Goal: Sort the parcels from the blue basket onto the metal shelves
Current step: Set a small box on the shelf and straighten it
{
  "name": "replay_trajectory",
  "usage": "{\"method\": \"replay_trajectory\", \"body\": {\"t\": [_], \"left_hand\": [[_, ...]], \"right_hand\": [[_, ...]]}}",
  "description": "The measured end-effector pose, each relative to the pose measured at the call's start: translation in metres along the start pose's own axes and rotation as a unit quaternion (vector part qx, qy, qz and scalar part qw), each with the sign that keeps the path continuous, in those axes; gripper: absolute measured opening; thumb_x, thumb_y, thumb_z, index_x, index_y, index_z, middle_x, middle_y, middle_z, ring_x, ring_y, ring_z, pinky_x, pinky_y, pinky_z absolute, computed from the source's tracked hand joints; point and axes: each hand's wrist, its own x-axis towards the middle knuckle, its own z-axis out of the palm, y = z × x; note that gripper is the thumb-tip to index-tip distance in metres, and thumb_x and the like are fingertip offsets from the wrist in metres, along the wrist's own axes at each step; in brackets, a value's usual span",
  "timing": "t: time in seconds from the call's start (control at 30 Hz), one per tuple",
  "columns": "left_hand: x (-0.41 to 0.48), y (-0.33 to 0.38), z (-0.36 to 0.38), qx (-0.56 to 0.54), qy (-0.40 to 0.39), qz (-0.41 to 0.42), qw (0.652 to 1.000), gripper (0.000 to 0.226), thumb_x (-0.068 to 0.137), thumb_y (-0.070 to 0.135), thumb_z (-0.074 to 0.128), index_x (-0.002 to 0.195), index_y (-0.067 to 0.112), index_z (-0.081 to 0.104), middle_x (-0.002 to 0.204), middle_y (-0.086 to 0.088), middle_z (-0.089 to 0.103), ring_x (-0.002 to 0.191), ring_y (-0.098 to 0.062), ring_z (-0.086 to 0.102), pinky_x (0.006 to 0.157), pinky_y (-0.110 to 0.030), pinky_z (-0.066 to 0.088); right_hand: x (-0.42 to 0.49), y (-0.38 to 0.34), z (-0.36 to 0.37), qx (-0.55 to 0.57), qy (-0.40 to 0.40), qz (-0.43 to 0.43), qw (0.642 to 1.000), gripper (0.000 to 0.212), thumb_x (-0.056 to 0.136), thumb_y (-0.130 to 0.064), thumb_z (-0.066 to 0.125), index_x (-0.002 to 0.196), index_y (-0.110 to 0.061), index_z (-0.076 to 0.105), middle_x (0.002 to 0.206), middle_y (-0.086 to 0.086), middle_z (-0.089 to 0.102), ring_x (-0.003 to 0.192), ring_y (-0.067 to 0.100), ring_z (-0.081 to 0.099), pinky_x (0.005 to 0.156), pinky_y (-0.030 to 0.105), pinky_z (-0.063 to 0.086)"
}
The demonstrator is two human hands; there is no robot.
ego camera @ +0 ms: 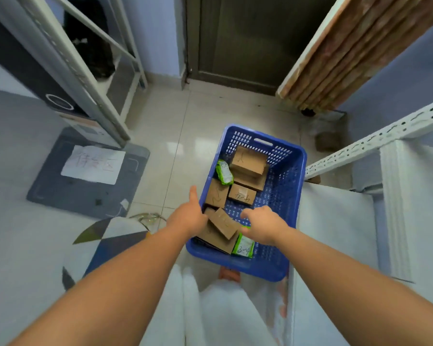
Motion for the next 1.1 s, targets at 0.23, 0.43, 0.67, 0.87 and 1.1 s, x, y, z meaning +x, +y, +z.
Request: {"method": "replay_trajectory", "body": {"t": [0.23,0.43,0.67,0.87,1.1], "left_hand": [[0.064,0.003,0.097,-0.038,0.004,-0.046,0.998,0.084,0.09,0.019,0.047,0.151,0.013,-0.011,0.106,-0.008,0.058,0.087,-0.027,0.058,0.067,-0.034,0.042],[0.135,-0.021,0.172,-0.003,-0.106,0.009,0.994,0.051,0.093,0.021,0.048,0.141,0.01,0.033,0.123,-0.014,0.056,0.103,-0.029,0.057,0.08,-0.038,0.047],[0.21,-0.031,0.23,0.015,-0.182,-0.007,0.983,0.044,0.096,0.023,0.043,0.137,0.007,0.039,0.134,-0.017,0.051,0.119,-0.033,0.051,0.092,-0.033,0.041],[0.261,-0.048,0.284,-0.061,-0.168,-0.087,0.98,0.049,0.095,0.019,0.045,0.139,0.005,0.028,0.129,-0.019,0.053,0.115,-0.035,0.054,0.087,-0.037,0.044],[0.299,-0.08,0.34,-0.183,-0.143,-0.195,0.953,0.054,0.091,0.023,0.05,0.14,0.007,0.032,0.128,-0.014,0.053,0.114,-0.03,0.053,0.084,-0.032,0.042]], "right_hand": [[0.079,0.053,0.048,0.063,-0.062,0.002,0.996,0.036,0.097,-0.033,0.045,0.126,-0.013,0.049,0.123,0.011,0.058,0.109,0.03,0.054,0.088,0.041,0.048],[0.156,0.083,0.133,0.101,-0.152,0.044,0.982,0.038,0.1,-0.02,0.042,0.128,0.003,0.051,0.126,0.023,0.057,0.114,0.036,0.054,0.092,0.044,0.044],[0.243,0.08,0.213,0.164,-0.098,0.065,0.98,0.032,0.092,-0.023,0.051,0.12,-0.009,0.056,0.114,0.016,0.062,0.101,0.031,0.056,0.075,0.033,0.045],[0.308,0.082,0.264,0.225,-0.011,0.134,0.965,0.049,0.087,-0.02,0.063,0.129,-0.009,0.039,0.127,0.019,0.047,0.112,0.037,0.051,0.084,0.039,0.043],[0.361,0.078,0.314,0.209,0.047,0.179,0.96,0.121,0.071,-0.048,0.078,0.151,-0.027,-0.01,0.148,0.017,0.029,0.136,0.035,0.029,0.105,0.049,0.033]]}}
